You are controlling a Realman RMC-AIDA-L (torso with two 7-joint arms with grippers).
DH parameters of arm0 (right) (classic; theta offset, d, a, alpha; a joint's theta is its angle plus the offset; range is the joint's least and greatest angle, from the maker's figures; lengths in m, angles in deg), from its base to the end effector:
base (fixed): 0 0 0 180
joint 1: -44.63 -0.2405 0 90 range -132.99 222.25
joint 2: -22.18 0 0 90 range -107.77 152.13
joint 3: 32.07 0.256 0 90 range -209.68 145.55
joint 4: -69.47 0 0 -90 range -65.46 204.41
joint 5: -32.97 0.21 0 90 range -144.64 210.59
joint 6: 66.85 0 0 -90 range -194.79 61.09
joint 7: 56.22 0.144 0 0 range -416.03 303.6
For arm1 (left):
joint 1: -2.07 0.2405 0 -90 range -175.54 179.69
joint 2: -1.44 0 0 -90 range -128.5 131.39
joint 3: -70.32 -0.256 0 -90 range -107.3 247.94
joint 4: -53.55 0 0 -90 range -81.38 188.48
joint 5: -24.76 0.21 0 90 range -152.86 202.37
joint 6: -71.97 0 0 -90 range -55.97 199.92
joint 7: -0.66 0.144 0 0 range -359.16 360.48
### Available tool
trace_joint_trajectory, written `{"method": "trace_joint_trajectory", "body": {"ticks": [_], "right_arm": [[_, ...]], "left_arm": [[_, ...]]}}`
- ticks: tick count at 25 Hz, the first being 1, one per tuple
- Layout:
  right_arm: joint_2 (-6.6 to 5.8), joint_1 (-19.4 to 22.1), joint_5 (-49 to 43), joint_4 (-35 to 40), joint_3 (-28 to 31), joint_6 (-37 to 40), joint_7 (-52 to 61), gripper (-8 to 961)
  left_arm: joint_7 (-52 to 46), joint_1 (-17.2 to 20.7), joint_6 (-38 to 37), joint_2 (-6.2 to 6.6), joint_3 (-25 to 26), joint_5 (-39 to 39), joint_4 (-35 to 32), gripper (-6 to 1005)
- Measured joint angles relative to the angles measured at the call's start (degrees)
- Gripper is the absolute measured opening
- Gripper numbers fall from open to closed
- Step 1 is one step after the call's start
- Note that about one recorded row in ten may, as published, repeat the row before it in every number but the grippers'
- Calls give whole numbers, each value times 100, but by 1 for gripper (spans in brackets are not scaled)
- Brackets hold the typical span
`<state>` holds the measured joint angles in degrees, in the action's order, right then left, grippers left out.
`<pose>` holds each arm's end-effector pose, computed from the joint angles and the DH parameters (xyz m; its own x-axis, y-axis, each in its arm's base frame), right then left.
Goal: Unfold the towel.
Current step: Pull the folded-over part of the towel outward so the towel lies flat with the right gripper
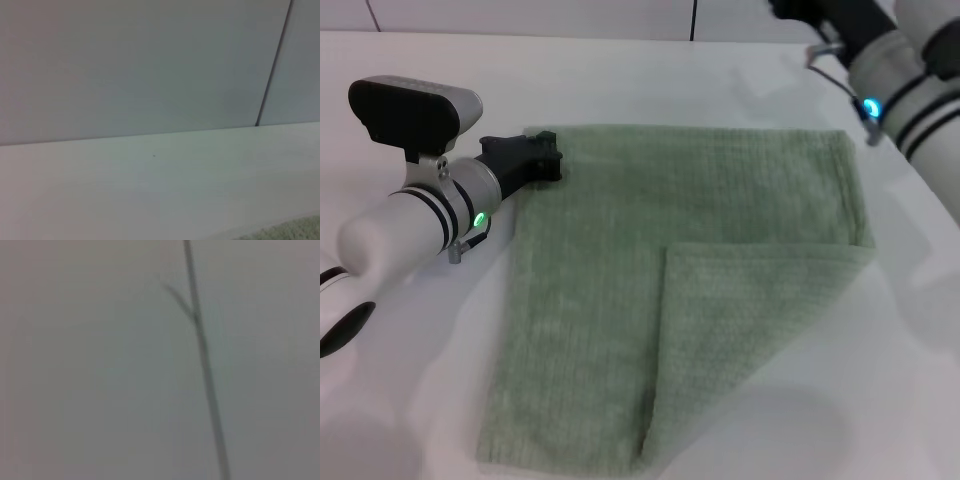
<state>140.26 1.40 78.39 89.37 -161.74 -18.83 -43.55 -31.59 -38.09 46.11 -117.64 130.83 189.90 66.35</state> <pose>0.1896 0.4298 -0.0503 0.6392 0.0197 -0.7688 -0.6910 -0.4240 -0.5854 -0.2832 0.4025 -0.0839 0.6984 0.4405 0.5641 0.7123 -0.3506 -0.6080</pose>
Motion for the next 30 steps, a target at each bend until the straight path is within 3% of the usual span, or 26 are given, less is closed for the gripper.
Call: {"method": "trace_joint_trajectory", "body": {"ticks": [4,13,14,17,22,23,27,30], "right_arm": [[-125,-297,-948,5,6,-319,1221,776],[-584,-751,-3542,-45,76,-507,4367,768],[-638,-780,-4146,-44,264,-487,4824,767],[-667,-782,-4800,3,559,-476,5206,765],[-752,-798,-7008,224,1443,-313,6568,760],[-752,-798,-7008,224,1443,-313,6568,759],[-783,-796,-8633,406,2167,-127,7568,756],[-798,-810,-9243,463,2408,11,7930,753]], "left_arm": [[0,33,-9,0,12,-8,22,-1],[0,50,-15,0,22,-13,29,-1],[0,50,-15,0,22,-13,29,-1],[0,50,-15,0,23,-13,29,-1],[0,48,10,0,23,-9,20,-1],[0,48,10,0,23,-9,20,-1],[0,52,12,0,1,-8,26,-1],[0,53,12,0,-6,-8,31,-1]]}}
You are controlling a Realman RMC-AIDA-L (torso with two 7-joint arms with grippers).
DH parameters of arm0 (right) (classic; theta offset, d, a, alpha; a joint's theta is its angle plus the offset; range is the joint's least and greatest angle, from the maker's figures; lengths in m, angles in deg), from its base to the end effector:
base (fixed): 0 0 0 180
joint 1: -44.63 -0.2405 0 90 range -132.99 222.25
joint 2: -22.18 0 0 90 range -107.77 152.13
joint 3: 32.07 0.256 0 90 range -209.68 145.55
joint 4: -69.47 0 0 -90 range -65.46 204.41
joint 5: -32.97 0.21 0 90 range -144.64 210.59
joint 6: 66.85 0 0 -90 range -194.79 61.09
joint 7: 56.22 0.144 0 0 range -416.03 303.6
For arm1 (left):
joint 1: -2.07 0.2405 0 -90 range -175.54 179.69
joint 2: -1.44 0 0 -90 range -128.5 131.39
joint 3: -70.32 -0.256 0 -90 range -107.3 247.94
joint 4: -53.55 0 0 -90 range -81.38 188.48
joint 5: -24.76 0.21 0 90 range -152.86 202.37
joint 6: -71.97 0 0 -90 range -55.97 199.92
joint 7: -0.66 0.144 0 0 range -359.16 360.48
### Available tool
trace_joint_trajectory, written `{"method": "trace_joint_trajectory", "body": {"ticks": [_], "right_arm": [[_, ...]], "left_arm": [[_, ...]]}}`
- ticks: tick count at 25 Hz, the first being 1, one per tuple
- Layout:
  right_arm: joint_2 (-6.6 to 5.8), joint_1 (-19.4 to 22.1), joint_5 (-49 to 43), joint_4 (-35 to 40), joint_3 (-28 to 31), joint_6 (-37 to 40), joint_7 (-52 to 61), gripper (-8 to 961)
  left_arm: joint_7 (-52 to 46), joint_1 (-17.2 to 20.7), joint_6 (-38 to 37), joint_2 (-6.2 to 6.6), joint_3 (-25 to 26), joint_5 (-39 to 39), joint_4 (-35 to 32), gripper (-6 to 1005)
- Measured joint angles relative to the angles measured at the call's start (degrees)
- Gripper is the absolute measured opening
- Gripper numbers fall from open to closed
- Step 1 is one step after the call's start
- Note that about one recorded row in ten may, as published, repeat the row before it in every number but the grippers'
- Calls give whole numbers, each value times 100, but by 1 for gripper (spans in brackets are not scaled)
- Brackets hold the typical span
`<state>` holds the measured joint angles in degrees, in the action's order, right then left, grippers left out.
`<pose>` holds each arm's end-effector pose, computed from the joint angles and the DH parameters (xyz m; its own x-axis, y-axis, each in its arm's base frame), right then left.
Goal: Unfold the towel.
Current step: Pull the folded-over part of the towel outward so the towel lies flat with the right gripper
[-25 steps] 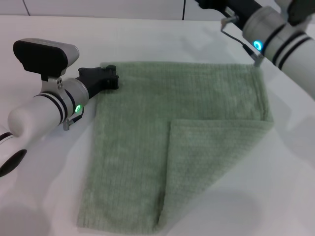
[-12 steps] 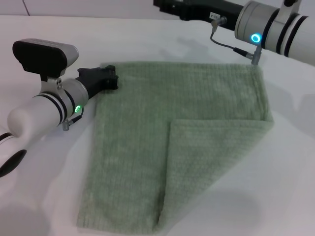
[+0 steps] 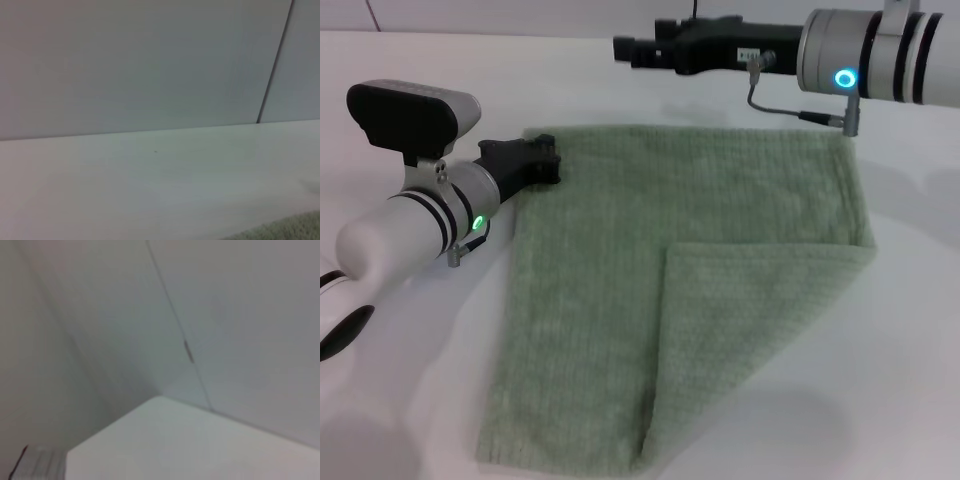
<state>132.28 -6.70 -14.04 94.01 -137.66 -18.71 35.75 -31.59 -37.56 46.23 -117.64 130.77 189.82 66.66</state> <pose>0.1392 0.4387 -0.0526 0.6983 -0.4473 -0.5588 -0.6160 -0.7731 -0.1510 -0.2855 0.4002 -0.0844 0.6937 0.4457 0.5658 0.7164 -0.3458 -0.6059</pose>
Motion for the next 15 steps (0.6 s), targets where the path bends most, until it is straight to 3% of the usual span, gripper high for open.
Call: {"method": "trace_joint_trajectory", "body": {"ticks": [2,10,15], "right_arm": [[-31,-63,-790,46,356,316,498,751],[-132,-237,-2439,51,1226,1161,1515,744],[-156,-320,-2971,108,1459,1396,1829,740]], "left_arm": [[0,0,-2,0,-2,0,2,-1],[0,0,-6,0,3,0,-10,-1],[0,0,-2,0,13,-1,-8,-1]]}}
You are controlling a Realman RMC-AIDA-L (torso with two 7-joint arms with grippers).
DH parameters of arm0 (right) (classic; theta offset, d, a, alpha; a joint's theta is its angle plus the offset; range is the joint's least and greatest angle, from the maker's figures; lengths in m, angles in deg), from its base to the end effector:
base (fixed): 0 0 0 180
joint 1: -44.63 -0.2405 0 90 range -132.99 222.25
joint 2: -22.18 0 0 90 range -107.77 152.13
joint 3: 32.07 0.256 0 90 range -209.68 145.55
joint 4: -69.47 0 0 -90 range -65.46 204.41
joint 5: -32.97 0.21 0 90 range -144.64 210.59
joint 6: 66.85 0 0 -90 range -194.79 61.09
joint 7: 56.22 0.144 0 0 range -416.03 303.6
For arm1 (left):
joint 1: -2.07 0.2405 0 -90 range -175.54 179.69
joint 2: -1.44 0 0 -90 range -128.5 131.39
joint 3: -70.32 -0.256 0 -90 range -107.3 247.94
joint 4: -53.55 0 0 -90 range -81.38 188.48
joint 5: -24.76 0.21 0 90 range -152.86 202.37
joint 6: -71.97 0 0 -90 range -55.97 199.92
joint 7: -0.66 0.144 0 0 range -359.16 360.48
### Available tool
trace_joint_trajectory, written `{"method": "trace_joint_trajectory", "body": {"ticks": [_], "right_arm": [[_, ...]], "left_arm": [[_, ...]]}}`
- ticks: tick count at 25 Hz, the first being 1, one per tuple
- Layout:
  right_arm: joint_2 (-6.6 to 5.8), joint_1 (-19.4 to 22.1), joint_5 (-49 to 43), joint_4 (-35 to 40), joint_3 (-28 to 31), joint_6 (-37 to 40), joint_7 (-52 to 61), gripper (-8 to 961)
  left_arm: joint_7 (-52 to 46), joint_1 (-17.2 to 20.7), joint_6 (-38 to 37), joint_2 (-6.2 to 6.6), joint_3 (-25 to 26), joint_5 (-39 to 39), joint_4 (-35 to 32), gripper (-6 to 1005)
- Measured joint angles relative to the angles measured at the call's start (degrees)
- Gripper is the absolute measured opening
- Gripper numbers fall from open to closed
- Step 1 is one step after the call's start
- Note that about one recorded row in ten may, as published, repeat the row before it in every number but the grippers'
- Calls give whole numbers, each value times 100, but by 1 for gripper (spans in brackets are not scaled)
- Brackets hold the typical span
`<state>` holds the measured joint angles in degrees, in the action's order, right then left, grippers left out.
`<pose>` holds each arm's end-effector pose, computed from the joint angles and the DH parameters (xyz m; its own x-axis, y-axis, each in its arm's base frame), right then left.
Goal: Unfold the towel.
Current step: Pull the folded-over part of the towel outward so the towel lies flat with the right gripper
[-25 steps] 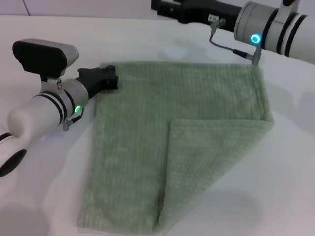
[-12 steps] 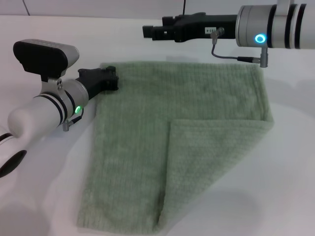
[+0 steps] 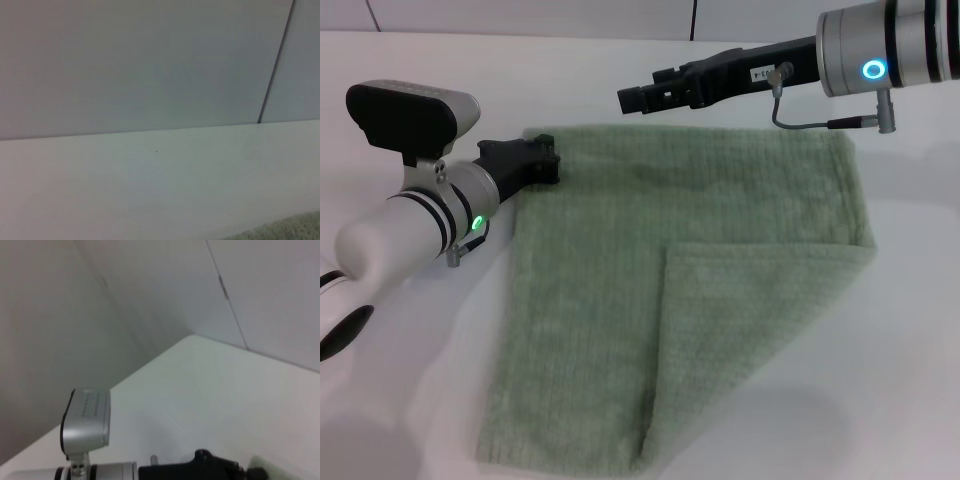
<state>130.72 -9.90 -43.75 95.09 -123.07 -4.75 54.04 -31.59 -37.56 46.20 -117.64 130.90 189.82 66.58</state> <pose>0.1308 0.4319 -0.0362 0.7468 -0.5518 -0.3712 -0.6043 -0.7961 -0.0323 -0.2859 0.4003 -0.0840 0.6926 0.4460 0.5670 0.7174 -0.3436 -0.6060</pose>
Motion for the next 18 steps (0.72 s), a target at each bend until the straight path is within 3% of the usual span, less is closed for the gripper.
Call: {"method": "trace_joint_trajectory", "body": {"ticks": [18], "right_arm": [[-35,-726,-1901,-19,97,536,1082,724]], "left_arm": [[0,0,2,0,19,0,15,-1]]}}
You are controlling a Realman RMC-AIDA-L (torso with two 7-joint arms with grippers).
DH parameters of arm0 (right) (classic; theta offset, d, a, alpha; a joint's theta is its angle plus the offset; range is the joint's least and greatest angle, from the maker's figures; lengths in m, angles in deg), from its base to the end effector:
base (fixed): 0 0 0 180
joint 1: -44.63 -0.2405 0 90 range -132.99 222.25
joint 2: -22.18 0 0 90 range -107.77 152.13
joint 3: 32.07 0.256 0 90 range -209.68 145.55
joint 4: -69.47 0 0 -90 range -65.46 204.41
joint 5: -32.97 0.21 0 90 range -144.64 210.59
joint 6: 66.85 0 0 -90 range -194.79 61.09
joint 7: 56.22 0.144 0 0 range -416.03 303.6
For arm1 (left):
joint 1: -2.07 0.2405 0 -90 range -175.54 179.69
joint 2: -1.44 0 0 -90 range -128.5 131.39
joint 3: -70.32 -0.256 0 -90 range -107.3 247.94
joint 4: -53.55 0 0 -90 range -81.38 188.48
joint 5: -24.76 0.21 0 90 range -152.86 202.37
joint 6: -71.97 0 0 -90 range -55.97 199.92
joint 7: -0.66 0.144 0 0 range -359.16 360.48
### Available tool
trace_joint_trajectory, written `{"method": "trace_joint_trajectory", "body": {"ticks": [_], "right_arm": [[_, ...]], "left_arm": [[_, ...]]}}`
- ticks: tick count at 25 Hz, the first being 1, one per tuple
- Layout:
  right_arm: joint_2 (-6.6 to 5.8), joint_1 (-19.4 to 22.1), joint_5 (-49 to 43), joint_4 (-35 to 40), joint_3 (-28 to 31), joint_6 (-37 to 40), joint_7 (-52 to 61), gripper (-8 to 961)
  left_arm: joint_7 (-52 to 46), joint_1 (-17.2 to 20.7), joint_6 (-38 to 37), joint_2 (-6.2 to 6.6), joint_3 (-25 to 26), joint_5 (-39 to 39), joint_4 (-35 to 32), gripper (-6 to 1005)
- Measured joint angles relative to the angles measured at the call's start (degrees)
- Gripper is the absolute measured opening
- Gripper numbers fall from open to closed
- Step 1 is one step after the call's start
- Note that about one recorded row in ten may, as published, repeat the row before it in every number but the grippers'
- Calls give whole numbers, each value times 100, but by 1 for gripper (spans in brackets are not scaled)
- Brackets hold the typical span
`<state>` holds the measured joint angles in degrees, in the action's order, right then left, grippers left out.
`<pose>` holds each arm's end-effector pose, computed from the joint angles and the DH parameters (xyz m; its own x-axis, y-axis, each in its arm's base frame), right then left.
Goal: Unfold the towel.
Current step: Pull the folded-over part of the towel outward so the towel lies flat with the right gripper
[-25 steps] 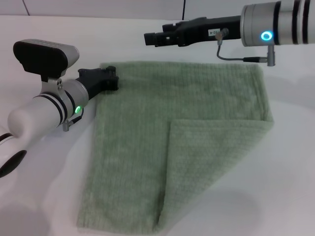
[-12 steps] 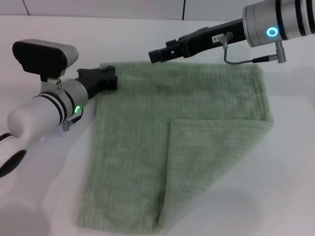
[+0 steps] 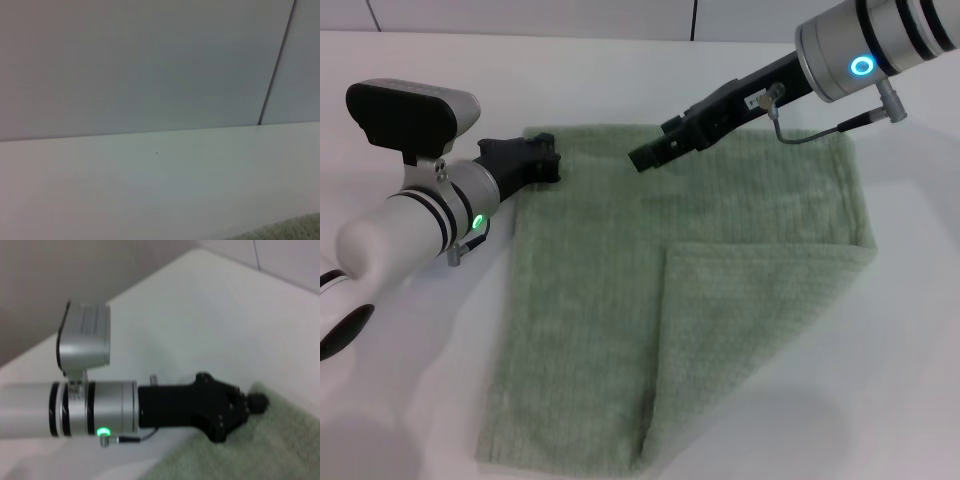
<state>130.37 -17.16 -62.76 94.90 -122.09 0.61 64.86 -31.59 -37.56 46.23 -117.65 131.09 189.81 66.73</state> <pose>0.1158 0.4313 -0.0417 0.8327 -0.5466 -0.0880 -0.5526 -0.8303 -0.0719 -0.2851 0.4008 -0.0839 0.6905 0.4449 0.5703 0.7196 -0.3422 -0.6042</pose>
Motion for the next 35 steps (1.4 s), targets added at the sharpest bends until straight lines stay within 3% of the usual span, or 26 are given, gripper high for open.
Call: {"method": "trace_joint_trajectory", "body": {"ticks": [10,17,27,35], "right_arm": [[79,-238,-725,-10,-40,101,346,715],[235,-277,-1086,68,-45,253,445,709],[348,-283,-1388,82,-49,341,600,700],[357,-261,-1432,90,-55,381,637,692]], "left_arm": [[-6,-16,0,0,-1,0,6,-1],[-30,-18,6,0,-11,0,11,-2],[-39,-16,9,0,-34,0,18,-2],[-33,-11,9,0,-41,0,19,-2]]}}
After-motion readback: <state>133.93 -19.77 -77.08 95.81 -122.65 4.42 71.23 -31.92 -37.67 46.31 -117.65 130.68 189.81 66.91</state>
